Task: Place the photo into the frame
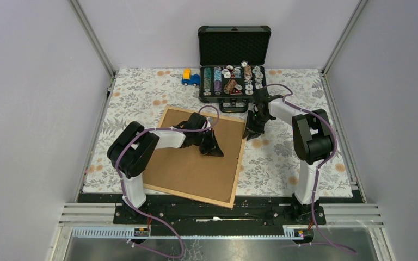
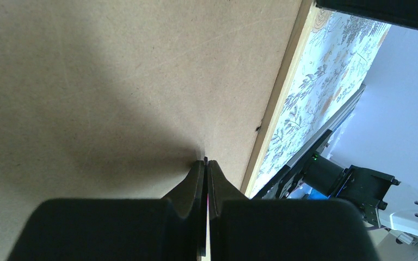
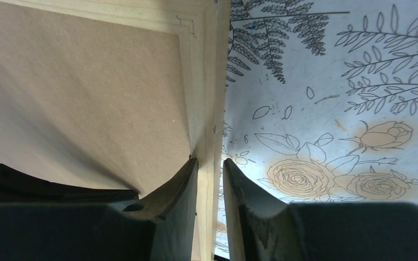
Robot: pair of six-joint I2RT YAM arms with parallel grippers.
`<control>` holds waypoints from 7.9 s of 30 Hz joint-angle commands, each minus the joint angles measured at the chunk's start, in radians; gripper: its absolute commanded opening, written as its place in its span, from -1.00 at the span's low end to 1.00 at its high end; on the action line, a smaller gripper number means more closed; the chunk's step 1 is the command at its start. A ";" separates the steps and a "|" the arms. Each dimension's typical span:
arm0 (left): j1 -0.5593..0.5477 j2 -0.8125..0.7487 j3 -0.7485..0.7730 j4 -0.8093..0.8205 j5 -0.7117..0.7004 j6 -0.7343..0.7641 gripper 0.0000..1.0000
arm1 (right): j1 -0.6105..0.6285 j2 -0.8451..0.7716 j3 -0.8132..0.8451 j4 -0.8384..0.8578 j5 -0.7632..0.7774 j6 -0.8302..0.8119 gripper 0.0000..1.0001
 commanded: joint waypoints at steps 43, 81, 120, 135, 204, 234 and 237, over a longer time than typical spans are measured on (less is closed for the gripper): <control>0.016 0.002 -0.016 -0.080 -0.102 0.052 -1.00 | 0.285 0.463 0.322 -0.187 0.489 0.183 -0.23; 0.317 -0.160 0.075 -0.136 0.081 0.139 -0.19 | 0.081 0.006 0.080 0.007 0.141 -0.087 -0.27; 0.310 -0.029 -0.071 -0.076 -0.106 0.078 -0.67 | 0.407 0.320 0.022 -0.042 0.511 0.216 -0.48; 0.298 -0.106 -0.067 -0.129 -0.143 0.085 -0.68 | 0.502 0.536 0.244 -0.109 0.392 0.107 -0.23; 0.917 -0.773 -0.452 -0.393 -0.067 -0.002 0.97 | 0.312 0.303 0.895 -0.149 0.104 -0.036 0.99; 0.169 -0.456 -0.212 -0.060 -0.069 0.078 0.68 | 0.045 -0.105 -0.275 0.394 0.022 0.146 -0.29; 0.033 -0.328 -0.184 -0.036 -0.095 0.049 0.64 | 0.044 -0.045 -0.184 0.351 0.055 0.053 -0.42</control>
